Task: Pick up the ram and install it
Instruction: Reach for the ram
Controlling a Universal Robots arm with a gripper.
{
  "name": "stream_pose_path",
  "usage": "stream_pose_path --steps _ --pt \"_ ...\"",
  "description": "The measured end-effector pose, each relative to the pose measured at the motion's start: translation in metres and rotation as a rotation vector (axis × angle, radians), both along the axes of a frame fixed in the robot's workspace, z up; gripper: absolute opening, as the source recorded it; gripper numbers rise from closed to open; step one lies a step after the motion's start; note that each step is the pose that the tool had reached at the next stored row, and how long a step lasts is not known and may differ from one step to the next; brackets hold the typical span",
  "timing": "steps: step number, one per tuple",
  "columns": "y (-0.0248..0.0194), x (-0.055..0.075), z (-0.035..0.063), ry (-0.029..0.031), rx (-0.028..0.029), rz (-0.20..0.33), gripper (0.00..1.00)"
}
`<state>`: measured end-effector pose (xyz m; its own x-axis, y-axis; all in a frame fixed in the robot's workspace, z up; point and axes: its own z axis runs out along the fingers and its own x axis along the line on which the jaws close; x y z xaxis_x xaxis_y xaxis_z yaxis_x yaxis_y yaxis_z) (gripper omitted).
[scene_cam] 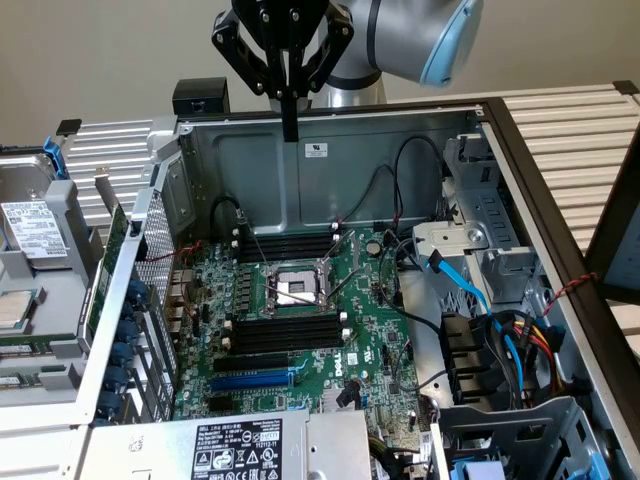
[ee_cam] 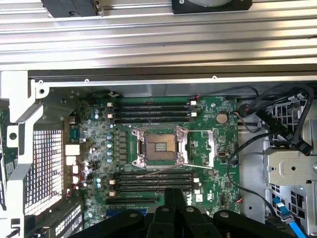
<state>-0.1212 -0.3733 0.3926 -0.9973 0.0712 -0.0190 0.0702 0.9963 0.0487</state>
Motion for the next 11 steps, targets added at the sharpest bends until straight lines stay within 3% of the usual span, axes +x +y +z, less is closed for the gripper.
stream_pose_path --steps 11 --pt "0.0001 -0.0015 0.0 0.0 0.0 0.0 0.1"
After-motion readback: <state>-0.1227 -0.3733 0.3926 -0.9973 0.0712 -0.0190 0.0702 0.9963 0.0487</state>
